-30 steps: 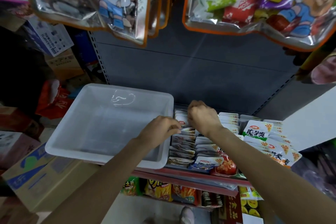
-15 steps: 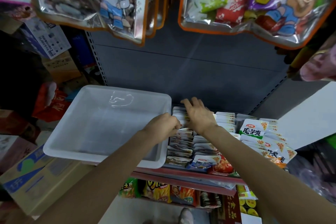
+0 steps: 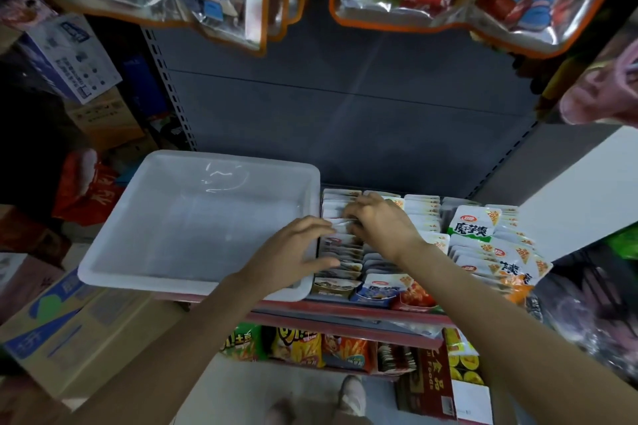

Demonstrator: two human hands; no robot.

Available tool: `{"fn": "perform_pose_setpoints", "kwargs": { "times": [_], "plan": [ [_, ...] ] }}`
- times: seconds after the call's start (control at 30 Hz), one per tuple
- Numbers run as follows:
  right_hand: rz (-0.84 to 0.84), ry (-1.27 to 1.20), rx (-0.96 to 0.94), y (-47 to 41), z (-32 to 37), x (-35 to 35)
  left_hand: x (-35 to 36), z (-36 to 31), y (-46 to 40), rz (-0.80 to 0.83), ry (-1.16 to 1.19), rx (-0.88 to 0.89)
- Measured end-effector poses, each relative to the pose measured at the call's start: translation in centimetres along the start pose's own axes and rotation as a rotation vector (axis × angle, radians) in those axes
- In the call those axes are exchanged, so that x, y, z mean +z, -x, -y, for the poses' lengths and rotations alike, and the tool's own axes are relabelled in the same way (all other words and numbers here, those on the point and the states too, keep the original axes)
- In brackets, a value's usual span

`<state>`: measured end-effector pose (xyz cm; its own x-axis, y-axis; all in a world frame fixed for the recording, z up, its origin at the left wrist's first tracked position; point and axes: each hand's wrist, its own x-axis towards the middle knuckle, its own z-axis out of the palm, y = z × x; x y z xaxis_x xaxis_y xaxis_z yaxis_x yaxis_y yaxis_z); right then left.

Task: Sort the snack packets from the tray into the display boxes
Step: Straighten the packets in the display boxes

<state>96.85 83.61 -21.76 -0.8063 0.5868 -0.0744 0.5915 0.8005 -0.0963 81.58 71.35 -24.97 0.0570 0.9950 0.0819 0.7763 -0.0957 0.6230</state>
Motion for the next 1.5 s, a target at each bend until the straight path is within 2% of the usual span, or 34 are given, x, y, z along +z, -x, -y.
{"fn": "perform_pose_setpoints", "kwargs": {
  "times": [0.1,0.17,0.27,0.37,0.5,0.63,0.73,0.83,0.87,0.93,0.97,1.07,1.13,1.23,1.37,1.43,1.5],
  "plan": [
    [-0.043,0.052,0.004,-0.2,0.3,0.2,1.0,-0.3,1.0,0.153,-0.353,0.057],
    [-0.073,-0.010,0.045,-0.2,0.6,0.3,1.9,-0.3,0.8,0.192,-0.476,0.063],
    [-0.080,-0.158,0.099,0.0,0.6,0.1,2.4,-0.2,-0.4,0.137,-0.458,-0.008],
    [-0.041,-0.172,0.080,0.7,0.5,0.0,2.6,-0.4,-1.2,0.099,-0.405,-0.053],
    [0.002,-0.086,0.061,2.8,0.8,0.1,3.1,-1.1,-0.5,0.113,-0.150,-0.144],
    [0.101,-0.011,0.075,3.8,1.0,-0.1,3.4,-1.5,-0.3,0.152,0.197,-0.352],
    [0.233,0.033,0.032,3.5,0.9,-0.7,3.8,-1.8,-0.5,0.131,0.415,-0.446],
    [0.266,0.060,0.006,3.5,0.7,-0.9,4.0,-2.7,-0.7,0.066,0.777,-0.517],
    [0.275,0.062,0.001,3.6,0.6,-0.8,3.8,-2.9,-0.8,0.016,0.816,-0.507],
    [0.276,0.035,-0.015,3.7,0.4,-0.7,3.4,-3.3,-1.3,-0.098,0.735,-0.424],
    [0.249,-0.010,-0.019,3.9,0.1,-0.7,3.1,-3.3,-1.7,-0.133,0.579,-0.354],
    [0.034,-0.217,0.053,4.9,-1.1,-0.9,3.4,-3.3,-2.9,-0.036,-0.098,-0.165],
    [-0.035,-0.294,0.150,5.7,-2.5,-1.3,4.0,-3.4,-3.4,0.060,-0.295,-0.165],
    [-0.011,-0.355,0.236,6.3,-4.4,-1.5,4.5,-3.2,-3.7,0.091,-0.341,-0.210],
    [0.006,-0.385,0.240,6.1,-6.0,-1.5,3.6,-4.6,-4.5,-0.070,-0.165,-0.155],
    [0.022,-0.392,0.213,5.6,-6.1,-1.3,3.4,-5.1,-5.2,-0.053,-0.178,-0.089],
    [0.015,-0.391,0.226,4.9,-6.3,-1.2,3.4,-5.0,-6.2,-0.001,-0.209,-0.103]
  ]
}}
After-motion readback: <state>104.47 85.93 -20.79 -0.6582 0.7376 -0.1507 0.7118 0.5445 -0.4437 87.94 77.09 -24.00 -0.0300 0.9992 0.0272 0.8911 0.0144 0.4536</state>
